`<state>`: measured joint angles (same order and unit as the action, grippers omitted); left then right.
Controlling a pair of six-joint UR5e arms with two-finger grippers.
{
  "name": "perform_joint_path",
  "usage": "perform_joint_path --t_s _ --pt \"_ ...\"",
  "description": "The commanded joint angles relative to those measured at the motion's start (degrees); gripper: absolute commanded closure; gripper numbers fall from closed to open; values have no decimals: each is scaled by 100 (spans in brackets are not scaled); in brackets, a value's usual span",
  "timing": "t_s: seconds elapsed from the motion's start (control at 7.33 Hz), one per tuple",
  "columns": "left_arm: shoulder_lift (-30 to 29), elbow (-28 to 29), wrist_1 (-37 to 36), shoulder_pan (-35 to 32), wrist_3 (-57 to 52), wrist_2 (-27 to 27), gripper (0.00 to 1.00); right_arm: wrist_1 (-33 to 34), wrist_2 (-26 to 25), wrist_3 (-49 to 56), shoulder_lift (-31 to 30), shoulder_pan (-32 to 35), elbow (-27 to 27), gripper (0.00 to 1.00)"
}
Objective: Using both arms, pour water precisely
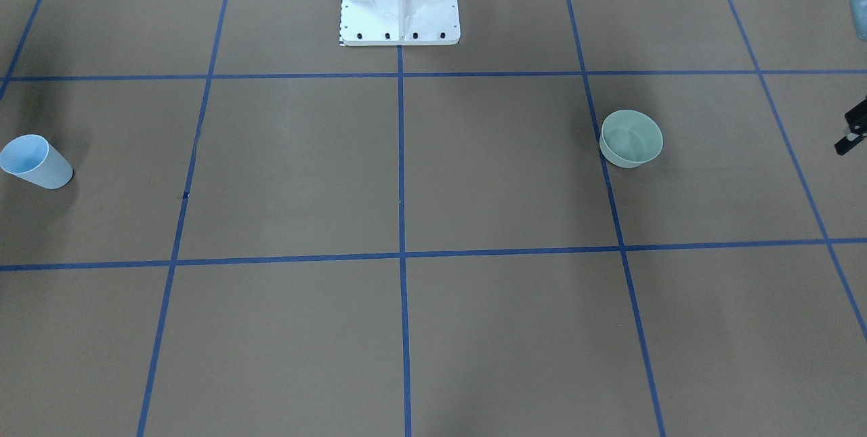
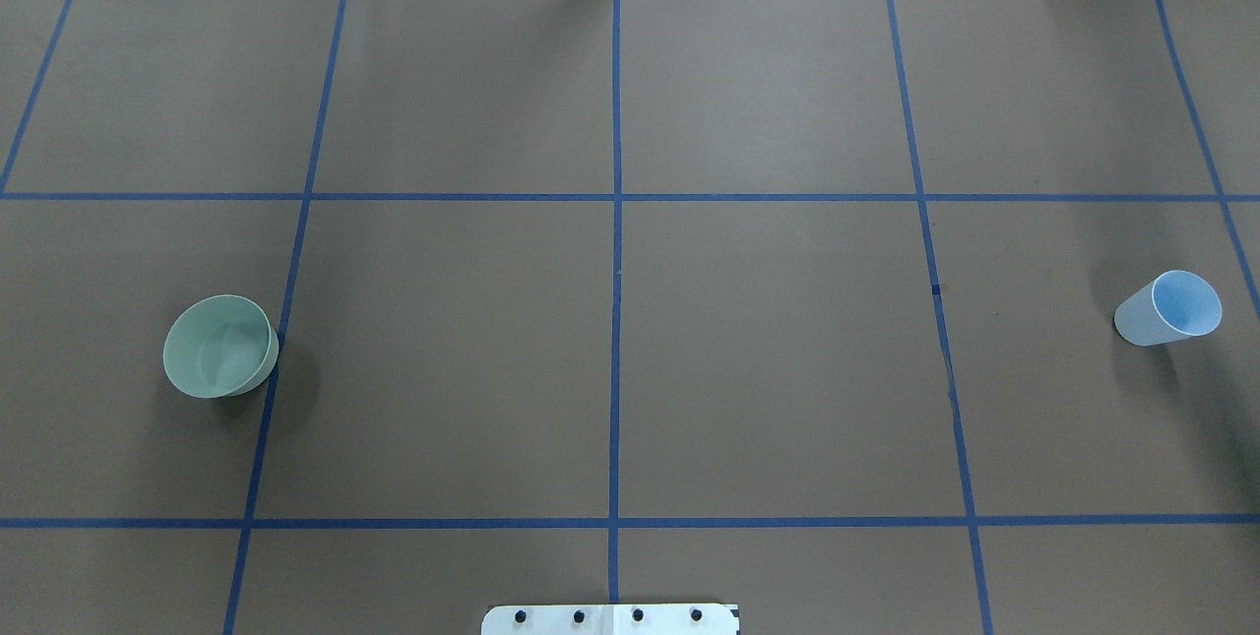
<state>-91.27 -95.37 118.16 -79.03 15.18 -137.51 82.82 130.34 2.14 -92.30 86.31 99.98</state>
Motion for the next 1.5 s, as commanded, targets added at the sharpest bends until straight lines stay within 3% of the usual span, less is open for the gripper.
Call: perform_joint_path --t_s 0.0,0.27,0.95,1.09,1.36 --pt "195 18 1178 1234 2114 1000 0 -11 0 -3 -8 0 -5 0" --pt "197 -43 1288 2150 2769 1637 0 -11 0 -3 -8 0 -5 0" --pt "513 -562 1394 3507 3404 2298 1 -11 9 -12 -16 0 -5 0" --pt "513 -553 1403 3569 3361 2368 18 -11 0 -12 -8 0 -5 0" --pt "513 -553 1412 3631 3351 2369 96 -11 9 -12 -8 0 -5 0"
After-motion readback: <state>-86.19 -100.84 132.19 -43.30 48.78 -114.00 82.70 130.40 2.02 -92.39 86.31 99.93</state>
